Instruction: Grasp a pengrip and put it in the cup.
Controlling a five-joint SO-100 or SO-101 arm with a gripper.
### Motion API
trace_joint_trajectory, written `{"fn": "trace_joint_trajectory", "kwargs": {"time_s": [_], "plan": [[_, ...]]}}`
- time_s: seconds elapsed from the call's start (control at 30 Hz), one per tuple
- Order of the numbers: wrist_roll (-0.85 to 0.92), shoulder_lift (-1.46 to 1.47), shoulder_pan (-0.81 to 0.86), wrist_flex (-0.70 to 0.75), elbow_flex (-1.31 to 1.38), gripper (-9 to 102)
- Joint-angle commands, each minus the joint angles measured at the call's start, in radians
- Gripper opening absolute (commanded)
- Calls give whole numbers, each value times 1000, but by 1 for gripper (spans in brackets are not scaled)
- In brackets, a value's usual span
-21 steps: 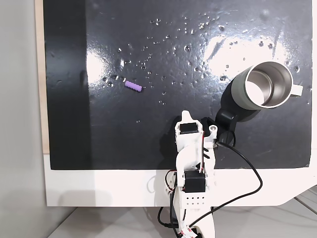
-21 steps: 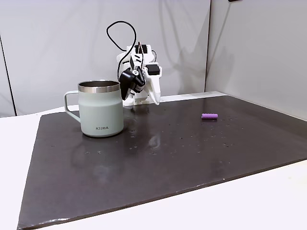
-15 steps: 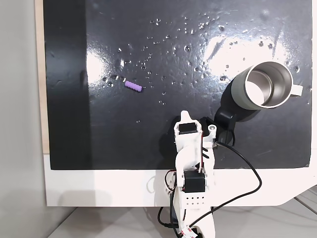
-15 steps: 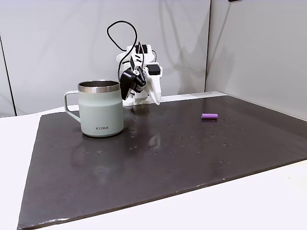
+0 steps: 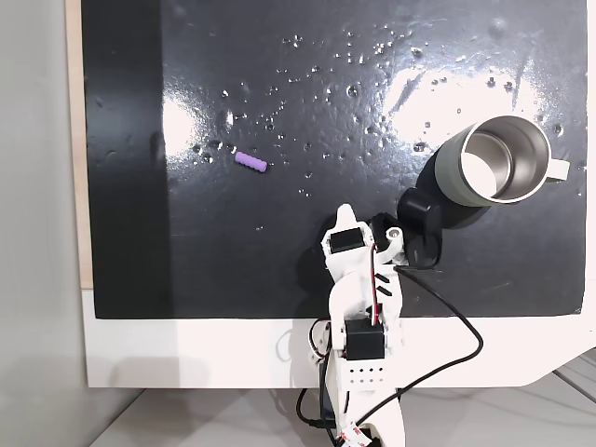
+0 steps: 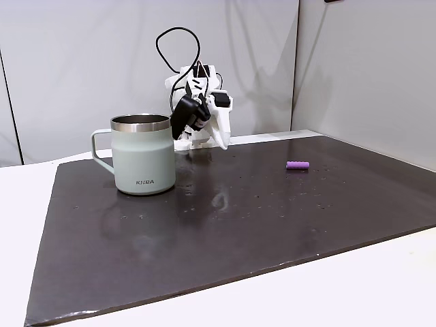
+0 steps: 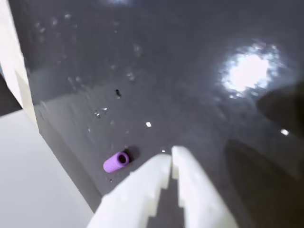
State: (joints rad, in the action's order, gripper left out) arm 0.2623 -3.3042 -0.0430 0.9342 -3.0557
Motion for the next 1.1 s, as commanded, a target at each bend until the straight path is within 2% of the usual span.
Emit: {"fn": "trace_joint_trajectory", "kwargs": {"time_s": [0.0, 0.23, 0.7, 0.93, 1.07], "plan": [[78, -14, 41, -66, 26, 0], [141, 103, -26, -98, 179, 0], [147, 1029, -114, -181, 811, 0], [133, 1365, -126, -189, 1075, 0], [189, 1514, -158, -189, 1204, 0]]}}
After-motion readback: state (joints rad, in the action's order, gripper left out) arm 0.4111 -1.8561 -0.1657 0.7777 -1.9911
